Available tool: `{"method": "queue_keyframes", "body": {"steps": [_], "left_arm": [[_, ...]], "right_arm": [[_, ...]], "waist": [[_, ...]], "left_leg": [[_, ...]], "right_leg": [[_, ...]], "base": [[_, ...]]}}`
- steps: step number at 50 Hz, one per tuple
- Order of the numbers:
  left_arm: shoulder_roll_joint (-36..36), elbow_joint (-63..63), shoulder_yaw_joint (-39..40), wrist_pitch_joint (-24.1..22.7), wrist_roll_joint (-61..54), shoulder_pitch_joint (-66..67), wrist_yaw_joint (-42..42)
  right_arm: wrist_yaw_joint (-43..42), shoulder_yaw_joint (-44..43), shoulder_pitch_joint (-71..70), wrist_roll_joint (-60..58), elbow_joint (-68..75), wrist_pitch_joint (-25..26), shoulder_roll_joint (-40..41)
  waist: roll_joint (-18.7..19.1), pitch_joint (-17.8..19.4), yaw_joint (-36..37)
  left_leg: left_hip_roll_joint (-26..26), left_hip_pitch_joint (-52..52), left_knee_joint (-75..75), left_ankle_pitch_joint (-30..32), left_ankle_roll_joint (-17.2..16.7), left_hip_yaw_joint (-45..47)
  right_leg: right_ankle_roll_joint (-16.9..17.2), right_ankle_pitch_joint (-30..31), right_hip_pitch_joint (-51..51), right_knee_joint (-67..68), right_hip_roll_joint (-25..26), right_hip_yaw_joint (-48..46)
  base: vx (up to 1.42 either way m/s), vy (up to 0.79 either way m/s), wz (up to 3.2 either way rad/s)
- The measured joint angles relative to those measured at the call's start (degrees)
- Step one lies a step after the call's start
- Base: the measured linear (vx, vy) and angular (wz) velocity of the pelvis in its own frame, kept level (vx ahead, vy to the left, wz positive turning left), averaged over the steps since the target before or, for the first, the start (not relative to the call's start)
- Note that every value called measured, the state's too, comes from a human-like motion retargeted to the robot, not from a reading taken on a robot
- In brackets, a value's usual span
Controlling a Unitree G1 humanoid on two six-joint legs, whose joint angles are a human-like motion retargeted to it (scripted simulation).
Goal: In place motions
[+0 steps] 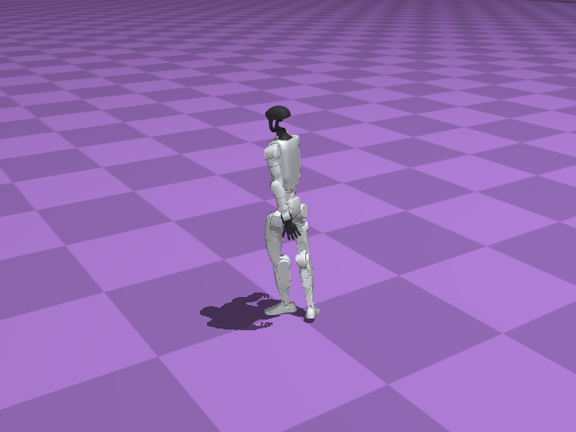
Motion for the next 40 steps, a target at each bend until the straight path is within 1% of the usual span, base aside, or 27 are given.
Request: {"method": "queue_keyframes", "body": {"steps": [2,3,5,7,9,12,15,17,20,21,22,23,24,25,26,27,28,30,35,38,40], "left_arm": [[0.84,-0.16,-1.22,-0.07,0.51,-0.48,0.60],[1.36,-0.39,-1.83,0.00,0.77,-0.60,0.97],[2.66,-1.11,-2.83,0.40,1.67,-1.07,1.61],[4.10,-2.19,-4.27,0.83,2.98,-2.63,2.42],[5.32,-3.88,-5.78,0.84,3.85,-4.63,3.11],[6.90,-6.99,-8.21,0.15,4.03,-7.54,2.56],[8.06,-9.74,-10.24,-0.23,3.91,-10.51,0.11],[8.33,-11.18,-10.79,-0.55,4.08,-12.22,-1.10],[7.69,-12.61,-11.48,-1.14,4.01,-13.44,-0.89],[7.38,-12.75,-11.85,-1.28,3.85,-13.56,-0.64],[7.10,-12.79,-12.17,-1.36,3.73,-13.64,-0.48],[6.89,-12.62,-12.41,-1.31,3.71,-13.64,-0.49],[6.51,-12.35,-12.57,-1.24,3.99,-13.42,-0.67],[6.04,-12.04,-12.68,-1.17,4.42,-13.10,-0.94],[5.41,-11.62,-12.94,-1.06,4.81,-12.69,-1.06],[4.81,-11.21,-13.05,-0.96,5.01,-12.23,-1.12],[4.26,-10.82,-12.86,-0.87,4.86,-11.68,-1.01],[3.56,-10.09,-12.51,-0.63,4.46,-10.32,-1.42],[3.16,-9.35,-11.27,1.34,6.63,-6.43,-5.36],[3.31,-8.84,-11.21,1.59,6.37,-5.91,-4.43],[3.60,-8.61,-11.39,1.90,6.31,-6.10,-3.84]], "right_arm": [[2.50,0.25,0.29,-1.73,-0.73,-0.84,-0.22],[2.63,0.80,0.60,-2.81,-0.85,-1.08,-0.39],[1.16,2.32,1.37,-5.16,-0.50,-1.21,-0.59],[-1.43,3.05,2.05,-7.20,0.77,-1.12,-0.66],[-3.15,3.49,2.47,-8.74,2.75,-0.90,-0.75],[-2.50,4.12,3.03,-10.96,6.70,-0.31,-0.87],[-0.22,4.37,3.37,-13.65,10.74,1.25,-0.68],[0.52,4.13,3.40,-15.37,13.13,2.59,-0.47],[0.15,3.88,3.86,-16.64,15.42,3.82,-0.38],[-0.18,3.77,4.05,-16.70,15.66,4.00,-0.38],[-0.48,3.67,4.24,-16.70,15.78,4.17,-0.35],[-0.75,3.58,4.42,-16.59,15.65,4.30,-0.28],[-0.95,3.41,4.58,-16.34,15.34,4.38,-0.25],[-1.13,3.21,4.71,-16.01,14.94,4.42,-0.24],[-1.24,2.75,4.64,-15.61,14.19,4.42,-0.18],[-1.33,2.45,4.45,-15.24,13.34,4.36,-0.10],[-1.36,2.50,4.04,-14.91,12.30,4.16,-0.02],[-1.32,2.64,3.27,-14.34,10.04,3.33,0.25],[-1.83,3.87,2.46,-12.31,5.20,0.87,1.47],[-1.11,4.27,2.09,-10.55,3.38,-0.71,2.06],[-0.88,4.25,2.28,-10.07,3.27,-0.87,2.26]], "waist": [[3.15,-0.10,-1.70],[4.51,-0.58,-3.54],[5.89,-1.71,-7.26],[6.90,-1.64,-10.22],[7.33,-1.11,-11.56],[6.97,-1.05,-12.74],[5.63,-0.80,-13.28],[4.43,-0.42,-14.15],[2.48,0.00,-15.53],[1.58,0.12,-15.80],[0.70,0.09,-15.74],[-0.12,-0.27,-14.98],[-0.62,-0.50,-13.81],[-0.96,-0.68,-12.44],[-0.75,-0.10,-13.20],[-0.61,0.44,-13.29],[-0.57,0.91,-12.05],[-0.47,1.31,-12.87],[-0.21,-0.13,-14.73],[-0.29,-0.04,-14.59],[-0.21,-0.31,-14.96]], "left_leg": [[2.47,1.40,-0.11,0.37,-1.20,-1.37],[3.25,1.66,-0.20,0.74,-1.59,-3.18],[3.58,1.59,-0.54,1.77,-1.84,-6.38],[3.71,1.54,-0.87,2.96,-1.86,-10.89],[4.01,1.35,-0.93,3.94,-2.32,-15.05],[3.92,0.44,-0.77,5.02,-2.98,-20.48],[3.02,0.07,-0.79,6.10,-3.74,-24.99],[1.76,0.40,-1.23,6.97,-3.65,-28.20],[-0.65,1.52,-1.75,7.96,-3.12,-31.71],[-1.72,2.12,-1.86,7.98,-3.07,-32.36],[-2.64,2.54,-1.99,8.00,-3.04,-32.70],[-3.30,2.61,-2.14,8.00,-3.03,-32.40],[-3.58,2.59,-2.07,7.86,-3.00,-31.85],[-3.68,2.52,-1.88,7.65,-2.95,-31.18],[-3.84,2.81,-1.50,7.68,-2.81,-32.88],[-3.80,3.11,-1.20,7.58,-2.71,-33.64],[-3.37,3.44,-1.06,7.24,-2.68,-32.51],[-3.39,3.52,-0.22,6.66,-2.40,-33.22],[-3.05,2.75,1.70,4.12,-0.33,-31.22],[-2.88,3.35,2.15,1.93,1.97,-28.47],[-2.83,3.57,2.44,0.92,2.88,-27.58]], "right_leg": [[-3.38,0.57,0.05,7.27,-0.65,3.07],[-3.83,-0.53,-0.94,11.83,-1.35,5.89],[-1.85,-4.61,-5.41,20.98,-2.48,14.66],[1.10,-7.58,-9.56,26.34,-0.53,23.15],[1.66,-9.48,-12.15,27.60,2.62,28.25],[1.39,-11.99,-16.10,26.51,7.12,35.16],[0.03,-14.68,-19.60,23.05,10.74,41.82],[-1.68,-16.39,-21.36,18.98,12.15,45.49],[-5.22,-17.65,-21.86,9.08,12.21,48.96],[-8.26,-13.43,-21.51,5.00,11.59,48.74],[-9.60,-10.93,-21.22,2.38,11.48,50.44],[-7.55,-11.88,-21.05,2.68,12.37,56.00],[-7.66,-11.66,-20.58,2.27,11.12,52.71],[-8.84,-10.86,-19.96,1.50,8.81,45.01],[-8.62,-10.96,-19.30,0.96,9.10,44.21],[-8.34,-10.96,-18.75,0.62,9.22,44.04],[-7.91,-10.74,-18.41,0.66,8.98,45.12],[-8.64,-10.20,-17.91,-0.33,9.32,44.87],[-8.70,-10.12,-18.72,0.13,9.41,46.84],[-8.65,-9.76,-18.97,0.76,9.38,47.90],[-8.24,-9.53,-19.21,1.15,9.30,48.46]], "base": [[0.50,-0.17,1.56],[0.48,-0.19,2.03],[0.48,-0.25,2.18],[0.30,-0.29,2.20],[0.20,-0.32,1.74],[0.20,-0.36,1.56],[0.16,-0.31,1.41],[0.12,-0.24,1.51],[0.12,-0.17,1.47],[0.11,-0.13,1.16],[0.10,-0.09,0.68],[0.06,-0.08,0.18],[0.03,-0.07,-0.25],[-0.01,-0.04,0.20],[-0.05,-0.02,0.49],[-0.09,0.01,0.27],[-0.12,0.01,-0.27],[-0.12,0.02,-0.22],[-0.10,0.03,-0.35],[-0.15,0.06,-0.63],[-0.13,0.07,-0.40]]}}
